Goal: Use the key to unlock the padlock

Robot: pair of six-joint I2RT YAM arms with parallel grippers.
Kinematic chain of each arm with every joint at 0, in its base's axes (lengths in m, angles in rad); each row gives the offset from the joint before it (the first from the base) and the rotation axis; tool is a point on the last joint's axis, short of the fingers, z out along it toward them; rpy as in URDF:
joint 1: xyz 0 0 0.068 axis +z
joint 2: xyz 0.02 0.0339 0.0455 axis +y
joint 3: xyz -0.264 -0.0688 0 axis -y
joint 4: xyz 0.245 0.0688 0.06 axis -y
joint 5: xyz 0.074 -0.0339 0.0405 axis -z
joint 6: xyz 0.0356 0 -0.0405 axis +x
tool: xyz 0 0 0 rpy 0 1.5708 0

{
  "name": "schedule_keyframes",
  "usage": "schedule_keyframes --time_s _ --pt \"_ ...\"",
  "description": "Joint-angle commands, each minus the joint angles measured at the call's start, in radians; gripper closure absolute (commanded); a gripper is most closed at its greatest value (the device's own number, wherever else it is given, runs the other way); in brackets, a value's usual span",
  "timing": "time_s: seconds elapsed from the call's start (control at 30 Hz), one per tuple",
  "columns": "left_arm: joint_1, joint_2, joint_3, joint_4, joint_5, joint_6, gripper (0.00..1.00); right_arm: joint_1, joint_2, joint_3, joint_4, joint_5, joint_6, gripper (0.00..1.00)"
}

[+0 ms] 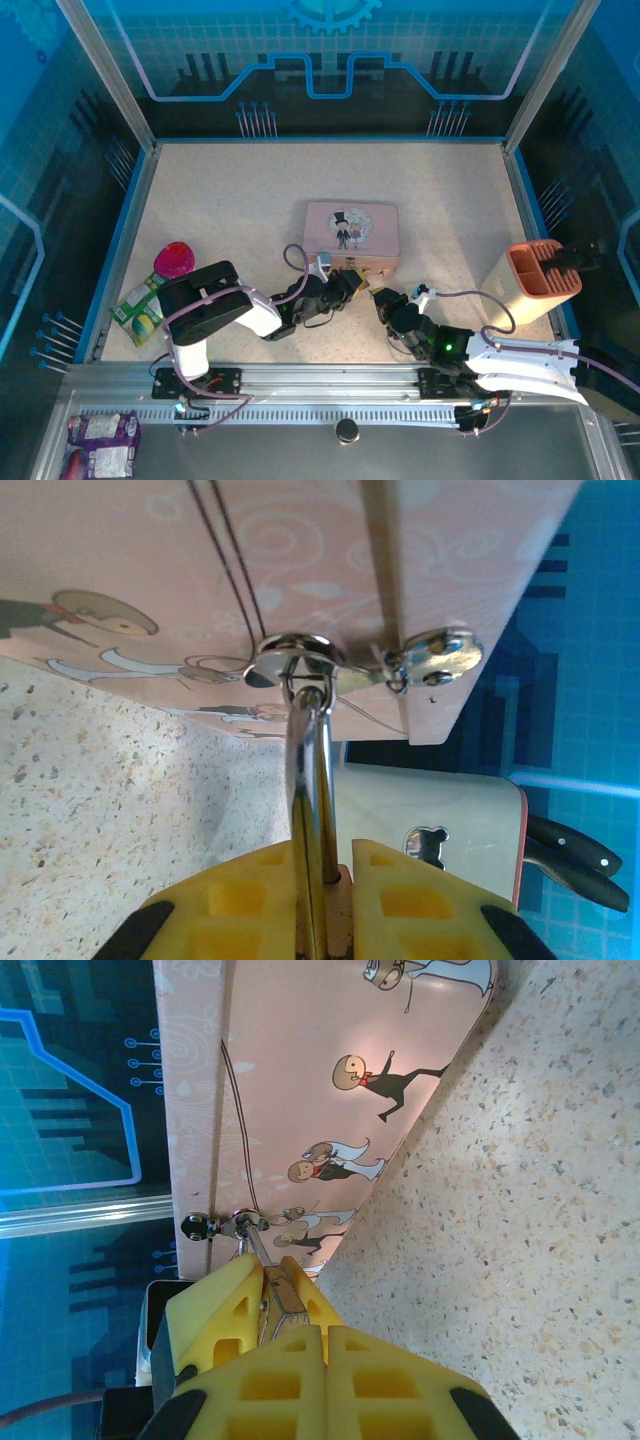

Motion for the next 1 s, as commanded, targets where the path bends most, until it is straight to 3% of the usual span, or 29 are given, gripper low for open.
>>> schedule_keyframes --time_s 0.0,0.97 --pt "-0.04 -0.04 0.039 0.141 0.121 0.023 1.0 0.024 0.004 0.051 0.071 -0.026 -0.007 1.0" --pt "-0.038 -0.036 0.041 0.133 0.123 0.018 1.0 0.032 0.034 0.067 0.107 -0.039 -0.027 1.0"
